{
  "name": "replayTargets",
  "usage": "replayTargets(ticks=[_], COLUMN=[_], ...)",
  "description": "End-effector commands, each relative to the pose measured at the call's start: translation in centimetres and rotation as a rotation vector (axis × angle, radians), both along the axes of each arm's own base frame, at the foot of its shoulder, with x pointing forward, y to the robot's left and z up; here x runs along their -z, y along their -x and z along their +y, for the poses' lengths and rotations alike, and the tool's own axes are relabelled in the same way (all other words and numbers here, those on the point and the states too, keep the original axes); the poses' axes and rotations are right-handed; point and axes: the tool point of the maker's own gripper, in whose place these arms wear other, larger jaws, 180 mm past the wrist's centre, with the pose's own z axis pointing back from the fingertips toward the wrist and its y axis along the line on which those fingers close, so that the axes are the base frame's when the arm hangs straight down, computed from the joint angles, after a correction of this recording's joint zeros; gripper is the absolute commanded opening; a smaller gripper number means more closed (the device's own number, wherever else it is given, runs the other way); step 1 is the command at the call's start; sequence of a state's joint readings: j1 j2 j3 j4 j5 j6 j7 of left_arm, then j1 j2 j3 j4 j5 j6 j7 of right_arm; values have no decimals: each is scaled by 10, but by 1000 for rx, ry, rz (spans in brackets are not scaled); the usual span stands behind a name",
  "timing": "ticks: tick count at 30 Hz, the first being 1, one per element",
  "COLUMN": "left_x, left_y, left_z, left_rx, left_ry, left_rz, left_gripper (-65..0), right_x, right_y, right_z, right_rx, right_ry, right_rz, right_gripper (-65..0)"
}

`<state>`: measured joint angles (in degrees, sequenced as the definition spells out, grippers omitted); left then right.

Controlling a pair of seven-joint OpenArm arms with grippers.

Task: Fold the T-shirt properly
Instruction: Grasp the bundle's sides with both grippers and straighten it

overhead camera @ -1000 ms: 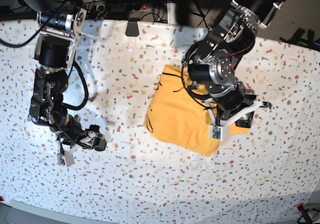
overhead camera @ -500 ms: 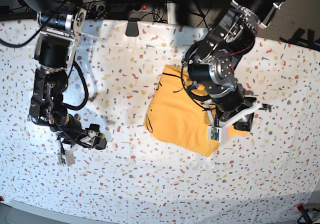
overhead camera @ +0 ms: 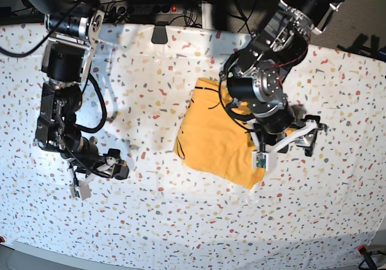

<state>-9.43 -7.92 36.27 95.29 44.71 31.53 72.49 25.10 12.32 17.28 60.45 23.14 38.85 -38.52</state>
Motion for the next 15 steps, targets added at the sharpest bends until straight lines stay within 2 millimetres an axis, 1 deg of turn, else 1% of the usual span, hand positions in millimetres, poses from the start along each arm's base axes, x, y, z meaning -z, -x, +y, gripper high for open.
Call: replayTargets(ticks=[1,4,7,10,12,15], left_x=[-11,9,15,20,22,21], left_y=[-7,-4,-6,-5,-5,-6], left_z=[-4,-17,-31,-37,-38,-41], left_rx=[6,41,105,126,132,147], left_ry=[36,143,191,217,228,239], left_rz=[-34,38,63,89,92,83], left_gripper=[-259,-259,-259,-259,-259,-259], right_x=[-31,-41,-52,-58,-53,-32], right_y=[-18,-26,-34,-38,-36,-27], right_z=[1,16,39,68,87,106], right_rx=[-1,-38,-112,-212,-285,-386], right_ry=[-14,-9,18,69,137,279], right_rz=[-85,-95,-115,-125,-114,-76], right_gripper=[-351,-351,-351,-351,-351,-351])
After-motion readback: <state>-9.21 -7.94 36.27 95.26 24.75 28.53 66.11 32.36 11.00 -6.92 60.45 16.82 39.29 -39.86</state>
